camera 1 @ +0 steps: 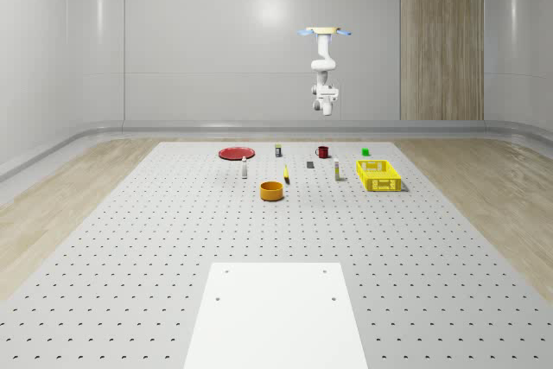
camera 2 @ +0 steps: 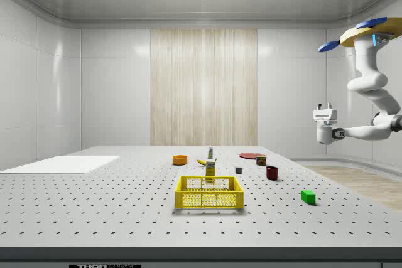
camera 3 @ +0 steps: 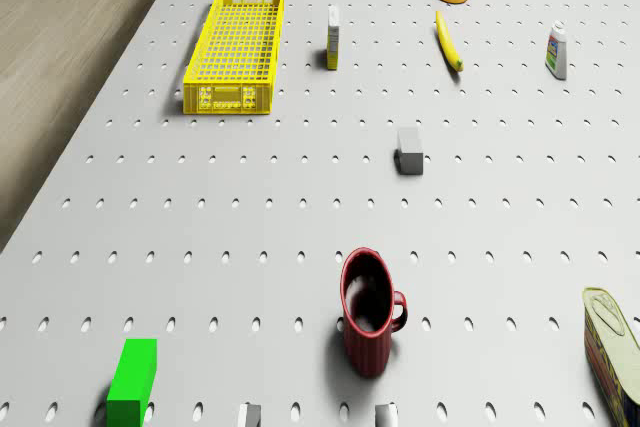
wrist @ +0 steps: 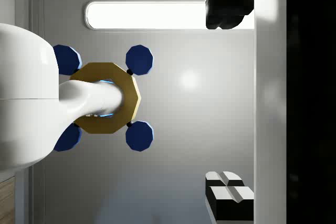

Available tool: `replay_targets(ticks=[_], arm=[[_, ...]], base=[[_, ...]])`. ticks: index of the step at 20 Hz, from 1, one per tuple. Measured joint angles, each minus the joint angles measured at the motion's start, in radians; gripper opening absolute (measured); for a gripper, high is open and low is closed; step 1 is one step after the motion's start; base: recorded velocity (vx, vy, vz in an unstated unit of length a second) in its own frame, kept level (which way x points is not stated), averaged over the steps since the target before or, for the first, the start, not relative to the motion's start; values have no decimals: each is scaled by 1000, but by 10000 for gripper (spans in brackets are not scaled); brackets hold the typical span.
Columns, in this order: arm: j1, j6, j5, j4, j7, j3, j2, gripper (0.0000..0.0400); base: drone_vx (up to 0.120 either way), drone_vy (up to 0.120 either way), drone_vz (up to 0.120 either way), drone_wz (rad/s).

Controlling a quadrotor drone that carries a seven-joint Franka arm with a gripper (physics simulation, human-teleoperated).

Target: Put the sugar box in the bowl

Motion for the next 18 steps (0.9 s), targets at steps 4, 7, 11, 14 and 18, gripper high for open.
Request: replay_targets(ticks=[4,7,11,14,18], arm=[[-2,-69,1,85,-1,1,13,400],[-3,-111,1,149,-2,2,33,400],[-4,-154,2,222,-2,2,59,400],[-5,-174,2,258,-2,3,73,400],[-6,-187,2,283,-3,3,82,400]], base=[[0,0,0,0],[0,0,0,0],[0,0,0,0],[0,0,0,0],[0,0,0,0]])
